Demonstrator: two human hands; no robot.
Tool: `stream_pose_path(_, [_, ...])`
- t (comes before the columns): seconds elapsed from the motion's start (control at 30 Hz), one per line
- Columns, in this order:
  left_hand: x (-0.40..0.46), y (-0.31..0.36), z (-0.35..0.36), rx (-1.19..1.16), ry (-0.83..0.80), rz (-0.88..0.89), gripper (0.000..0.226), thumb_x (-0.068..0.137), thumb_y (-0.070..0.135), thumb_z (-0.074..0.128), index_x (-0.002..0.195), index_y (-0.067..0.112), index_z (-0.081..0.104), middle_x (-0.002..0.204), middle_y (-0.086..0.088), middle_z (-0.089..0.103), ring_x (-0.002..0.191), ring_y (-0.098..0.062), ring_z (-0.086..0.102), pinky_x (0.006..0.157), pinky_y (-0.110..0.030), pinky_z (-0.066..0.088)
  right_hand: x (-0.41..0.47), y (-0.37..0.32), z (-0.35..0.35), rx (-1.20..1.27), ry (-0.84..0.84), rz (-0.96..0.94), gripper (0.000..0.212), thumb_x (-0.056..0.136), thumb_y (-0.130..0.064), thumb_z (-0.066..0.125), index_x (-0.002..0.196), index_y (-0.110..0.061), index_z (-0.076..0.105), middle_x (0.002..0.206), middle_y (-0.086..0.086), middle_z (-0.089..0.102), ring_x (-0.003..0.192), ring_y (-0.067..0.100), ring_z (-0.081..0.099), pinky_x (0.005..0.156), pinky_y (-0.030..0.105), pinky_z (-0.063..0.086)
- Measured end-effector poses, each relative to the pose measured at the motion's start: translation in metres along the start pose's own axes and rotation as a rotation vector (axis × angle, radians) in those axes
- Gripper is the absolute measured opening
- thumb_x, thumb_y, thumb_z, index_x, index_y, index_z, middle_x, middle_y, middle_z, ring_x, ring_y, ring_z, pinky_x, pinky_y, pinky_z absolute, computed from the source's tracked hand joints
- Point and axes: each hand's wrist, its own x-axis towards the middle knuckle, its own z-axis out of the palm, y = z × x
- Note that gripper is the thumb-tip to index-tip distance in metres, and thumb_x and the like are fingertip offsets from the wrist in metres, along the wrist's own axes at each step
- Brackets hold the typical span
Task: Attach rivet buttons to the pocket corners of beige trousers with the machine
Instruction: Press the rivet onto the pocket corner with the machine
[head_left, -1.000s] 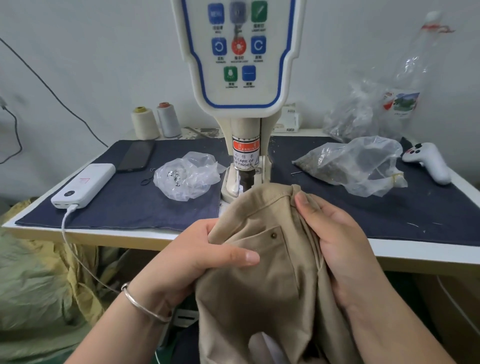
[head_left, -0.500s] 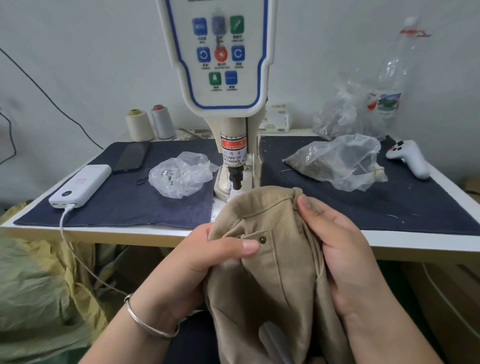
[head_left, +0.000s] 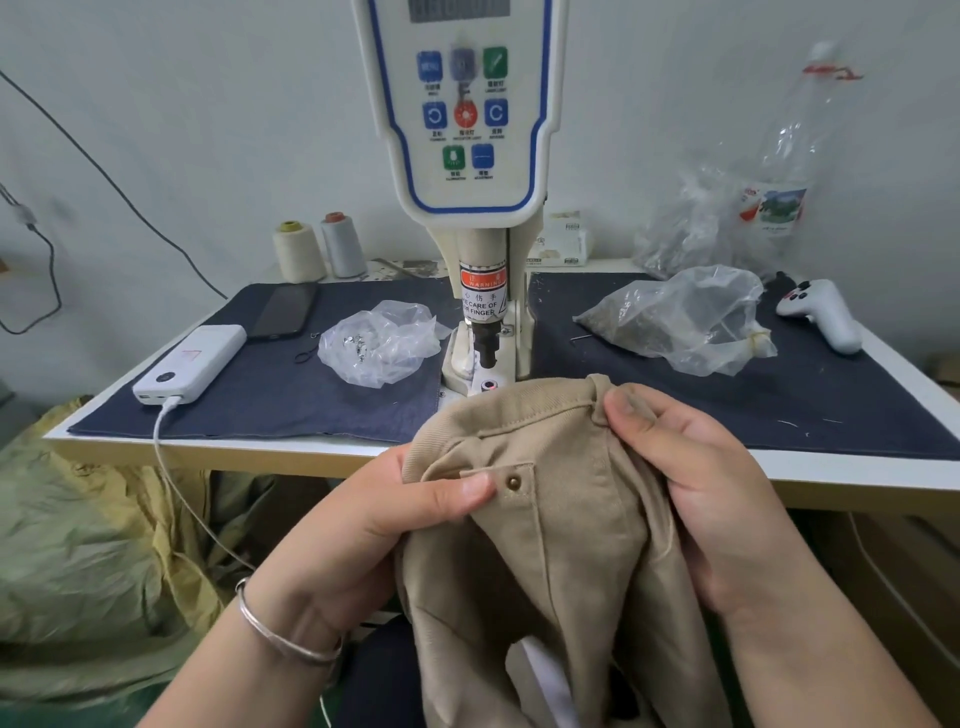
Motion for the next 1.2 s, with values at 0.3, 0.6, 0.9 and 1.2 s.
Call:
stream_pose_path(0.3, [-0.005,0.014,-0.015,0.295,0.017,-0.067,0.038,0.084,0.045,0.070,0.096,0.008,0.073,0.085,-0.008,0.073,0.071,-0.014,0.069,0.064,-0.020,0.055,-0.004,-0.022,-0.005,-0.311,-0.080,0.050,0.037,0.074,-0.027,0.070,0.088,0.006,0.061,0.082,0.017,0.061,0.075,0.026,0.057,0.063,0.027,0.051])
stream_pose_path(0.6, [0.009,0.020,-0.004,0.410,-0.112,-0.029,0.036,0.071,0.008,0.078,0.106,0.001,0.074,0.095,-0.019,0.074,0.086,-0.028,0.072,0.079,-0.033,0.057,0.004,-0.020,0.010,-0.858,-0.245,-0.074,0.036,0.068,-0.043,0.085,0.080,-0.016,0.063,0.058,-0.001,0.053,0.052,0.011,0.042,0.048,0.021,0.034])
stream_pose_path(0.9, [0.006,0.012,-0.024,0.022,-0.140,0.060,0.043,0.049,0.004,0.063,0.087,0.009,0.080,0.083,-0.014,0.075,0.076,-0.025,0.074,0.069,-0.030,0.060,0.015,-0.043,-0.045,-0.742,-0.661,0.417,0.034,0.064,0.000,0.079,0.095,0.008,0.068,0.091,0.025,0.070,0.080,0.029,0.066,0.069,0.029,0.055])
stream_pose_path(1.2, [0.006,0.008,-0.018,-0.098,-0.341,-0.054,0.049,0.083,-0.003,0.055,0.126,0.015,0.069,0.121,-0.003,0.071,0.114,-0.018,0.066,0.102,-0.029,0.049,0.018,-0.016,-0.033,-0.356,-0.386,0.186,0.024,0.070,0.003,0.061,0.093,0.003,0.068,0.083,0.012,0.068,0.072,0.017,0.065,0.063,0.023,0.053])
